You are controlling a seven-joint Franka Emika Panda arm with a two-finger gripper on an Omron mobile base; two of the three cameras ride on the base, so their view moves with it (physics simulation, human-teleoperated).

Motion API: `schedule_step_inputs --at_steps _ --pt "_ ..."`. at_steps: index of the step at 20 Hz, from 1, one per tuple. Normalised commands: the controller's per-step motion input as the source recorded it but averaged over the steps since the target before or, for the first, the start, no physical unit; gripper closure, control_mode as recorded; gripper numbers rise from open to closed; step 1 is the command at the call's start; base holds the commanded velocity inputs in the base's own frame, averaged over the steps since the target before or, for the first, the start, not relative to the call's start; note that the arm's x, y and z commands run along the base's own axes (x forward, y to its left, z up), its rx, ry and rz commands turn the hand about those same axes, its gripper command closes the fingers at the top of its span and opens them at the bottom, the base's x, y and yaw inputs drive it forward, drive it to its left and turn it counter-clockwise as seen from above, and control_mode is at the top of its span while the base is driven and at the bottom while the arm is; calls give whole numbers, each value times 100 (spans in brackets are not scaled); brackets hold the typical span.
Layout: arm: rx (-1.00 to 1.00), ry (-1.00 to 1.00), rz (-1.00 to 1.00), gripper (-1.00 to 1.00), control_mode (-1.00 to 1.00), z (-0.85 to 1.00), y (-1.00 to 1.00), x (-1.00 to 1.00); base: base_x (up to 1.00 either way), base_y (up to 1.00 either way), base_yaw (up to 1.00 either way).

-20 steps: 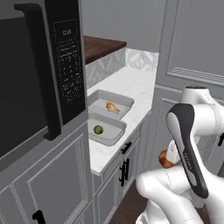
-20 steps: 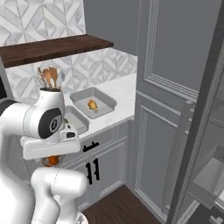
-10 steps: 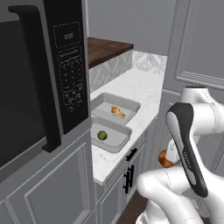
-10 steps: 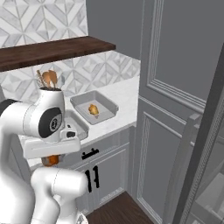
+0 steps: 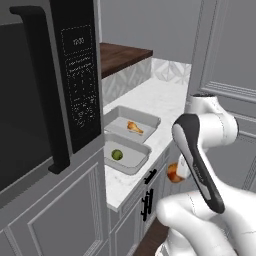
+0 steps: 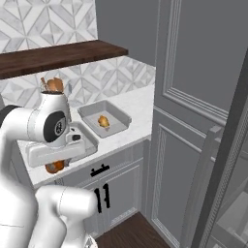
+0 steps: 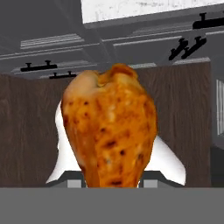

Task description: Place one lime and one chicken drumstick in each tupperware on the nearby counter, to pack two identical lunches.

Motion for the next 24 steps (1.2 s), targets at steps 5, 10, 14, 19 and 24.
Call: schedule_step_inputs --at_steps 5,10,14,19,24 --pt "3 -1 7 100 -100 -1 6 74 0 0 0" --pt "17 -4 0 100 -100 0 8 98 0 0 0" --pt "12 -7 0 100 -100 -5 42 100 0 0 0" --pt "1 -2 -1 100 -100 -27 56 100 0 0 0" --pt "0 -1 0 100 -100 -59 40 96 0 0 0"
